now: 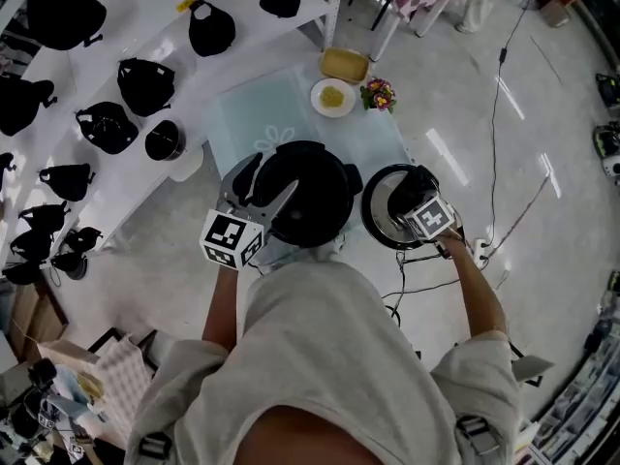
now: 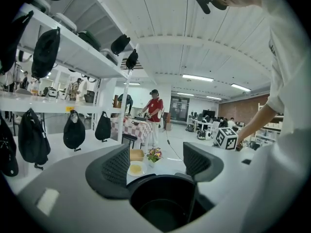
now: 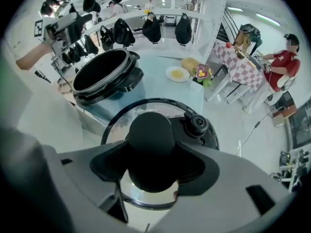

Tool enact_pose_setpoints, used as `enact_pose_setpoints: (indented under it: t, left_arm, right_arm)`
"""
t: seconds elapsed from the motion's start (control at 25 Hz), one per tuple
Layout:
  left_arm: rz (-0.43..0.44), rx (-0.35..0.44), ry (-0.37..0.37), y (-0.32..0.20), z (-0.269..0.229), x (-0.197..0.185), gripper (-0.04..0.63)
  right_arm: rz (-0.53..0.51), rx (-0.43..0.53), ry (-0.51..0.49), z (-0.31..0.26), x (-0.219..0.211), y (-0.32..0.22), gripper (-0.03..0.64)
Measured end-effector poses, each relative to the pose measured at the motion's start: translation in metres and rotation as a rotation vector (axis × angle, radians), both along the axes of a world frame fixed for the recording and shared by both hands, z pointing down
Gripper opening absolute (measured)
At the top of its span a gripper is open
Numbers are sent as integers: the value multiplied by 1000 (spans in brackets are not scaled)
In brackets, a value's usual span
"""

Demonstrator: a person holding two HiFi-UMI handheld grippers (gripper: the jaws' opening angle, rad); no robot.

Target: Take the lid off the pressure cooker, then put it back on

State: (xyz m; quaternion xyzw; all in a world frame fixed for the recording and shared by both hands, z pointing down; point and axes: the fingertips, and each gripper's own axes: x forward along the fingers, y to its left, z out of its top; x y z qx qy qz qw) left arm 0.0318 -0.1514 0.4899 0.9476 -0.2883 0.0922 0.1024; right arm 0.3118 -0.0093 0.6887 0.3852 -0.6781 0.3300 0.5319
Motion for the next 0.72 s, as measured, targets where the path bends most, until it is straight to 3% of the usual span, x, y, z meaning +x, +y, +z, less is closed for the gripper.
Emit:
enact_pose_setpoints:
  t: [0.36,0.72]
  left_arm:
    - [59,0,17,5,2,12,331]
    - [26,-13,42,7,1,-5,330]
  right_arm:
    - [-86,31,72,-74,0,15,278]
    - [-184,81,71,-126,-34,-11,278]
